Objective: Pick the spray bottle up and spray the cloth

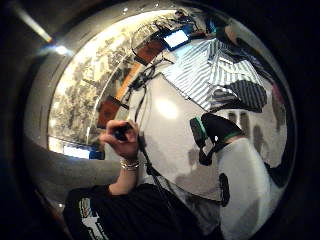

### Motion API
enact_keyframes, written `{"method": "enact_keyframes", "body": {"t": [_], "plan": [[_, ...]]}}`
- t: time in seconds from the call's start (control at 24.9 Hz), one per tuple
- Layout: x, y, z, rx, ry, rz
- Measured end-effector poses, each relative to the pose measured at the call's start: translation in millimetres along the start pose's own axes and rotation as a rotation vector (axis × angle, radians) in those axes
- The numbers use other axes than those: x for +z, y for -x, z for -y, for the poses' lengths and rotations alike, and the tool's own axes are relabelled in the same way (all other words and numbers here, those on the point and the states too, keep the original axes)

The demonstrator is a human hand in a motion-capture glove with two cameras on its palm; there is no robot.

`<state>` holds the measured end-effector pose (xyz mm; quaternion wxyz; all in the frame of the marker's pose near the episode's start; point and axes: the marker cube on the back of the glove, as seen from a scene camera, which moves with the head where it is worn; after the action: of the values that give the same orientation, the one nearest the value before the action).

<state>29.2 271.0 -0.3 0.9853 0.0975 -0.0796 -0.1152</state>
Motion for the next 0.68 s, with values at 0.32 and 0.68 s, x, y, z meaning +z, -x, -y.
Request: {"method": "enact_keyframes", "body": {"t": [0.32,0.68], "plan": [[-5.2,-52.0,-19.6,0.177,-0.337,0.529],[0.4,-91.4,-24.1,0.375,-0.403,0.845]]}}
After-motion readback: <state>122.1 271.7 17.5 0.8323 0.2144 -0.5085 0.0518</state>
